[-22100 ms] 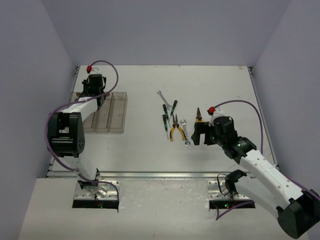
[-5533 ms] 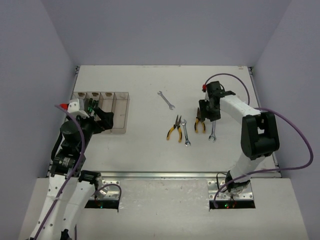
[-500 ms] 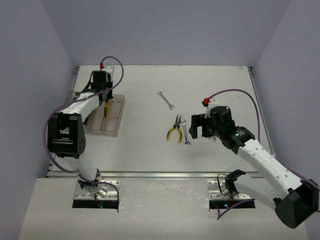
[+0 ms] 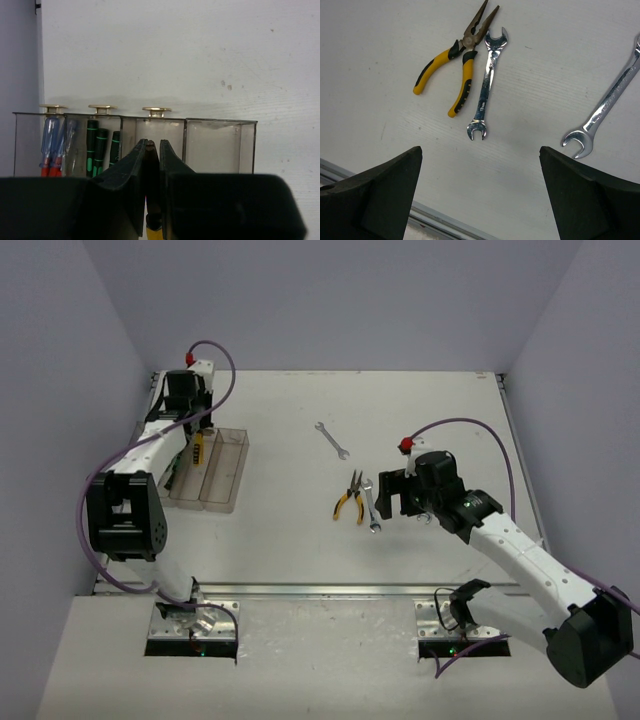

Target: Sort the tools into containers

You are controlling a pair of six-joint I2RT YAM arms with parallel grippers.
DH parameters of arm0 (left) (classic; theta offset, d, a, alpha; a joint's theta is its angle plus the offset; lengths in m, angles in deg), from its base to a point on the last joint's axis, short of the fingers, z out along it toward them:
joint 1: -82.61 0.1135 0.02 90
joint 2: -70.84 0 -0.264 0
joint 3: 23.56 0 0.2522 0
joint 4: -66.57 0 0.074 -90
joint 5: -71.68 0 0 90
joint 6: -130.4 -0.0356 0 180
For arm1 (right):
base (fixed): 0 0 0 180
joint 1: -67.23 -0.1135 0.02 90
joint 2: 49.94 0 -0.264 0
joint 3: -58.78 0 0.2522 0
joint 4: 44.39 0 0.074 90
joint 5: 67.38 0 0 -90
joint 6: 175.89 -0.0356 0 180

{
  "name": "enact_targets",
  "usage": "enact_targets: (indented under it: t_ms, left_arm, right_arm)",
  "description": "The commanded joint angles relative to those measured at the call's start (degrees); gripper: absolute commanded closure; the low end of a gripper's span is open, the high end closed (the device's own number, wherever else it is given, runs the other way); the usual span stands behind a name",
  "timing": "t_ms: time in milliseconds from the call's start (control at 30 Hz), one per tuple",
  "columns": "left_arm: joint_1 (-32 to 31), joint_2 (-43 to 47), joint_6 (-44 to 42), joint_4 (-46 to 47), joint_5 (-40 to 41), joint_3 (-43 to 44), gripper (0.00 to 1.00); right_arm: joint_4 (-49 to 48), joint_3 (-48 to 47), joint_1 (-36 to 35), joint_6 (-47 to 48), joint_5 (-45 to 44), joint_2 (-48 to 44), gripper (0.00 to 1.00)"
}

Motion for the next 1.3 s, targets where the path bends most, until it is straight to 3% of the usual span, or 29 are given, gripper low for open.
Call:
enact_targets:
  t_ms: [0, 267, 733, 900, 1033, 1267]
  left_arm:
    - [2.3, 3.3, -3.8, 3.0, 0.1, -0.8, 1.0]
    - [2.5, 0.3, -2.1, 3.9, -4.3, -5.0, 1.0]
    - [2.4, -10.9, 7.7, -9.9, -18.9, 9.8, 1.0]
    - [2.4, -12.0, 10.5, -9.5, -16.9, 12.9, 1.0]
    - [2.1, -12.8, 11.6, -9.8, -7.6, 14.5, 1.0]
    - [0.2, -13.1, 8.7, -9.2, -0.6, 14.0, 1.0]
  right_arm:
    - [-2.3, 0.2, 0.2, 0.3, 0.3, -0.6, 0.01]
    - [-2.6, 0.4, 0.2, 0.4, 1.3, -1.1, 0.01]
    - [-2.6, 0.8, 0.2, 0.5, 2.1, -1.0, 0.01]
    - [-2.5, 0.7, 0.1, 0.6, 2.1, -0.3, 0.01]
    - [-2.5, 0.6, 0.1, 0.6, 2.1, 0.1, 0.01]
    - [-2.4, 0.4, 0.1, 1.1, 3.6, 1.4, 0.01]
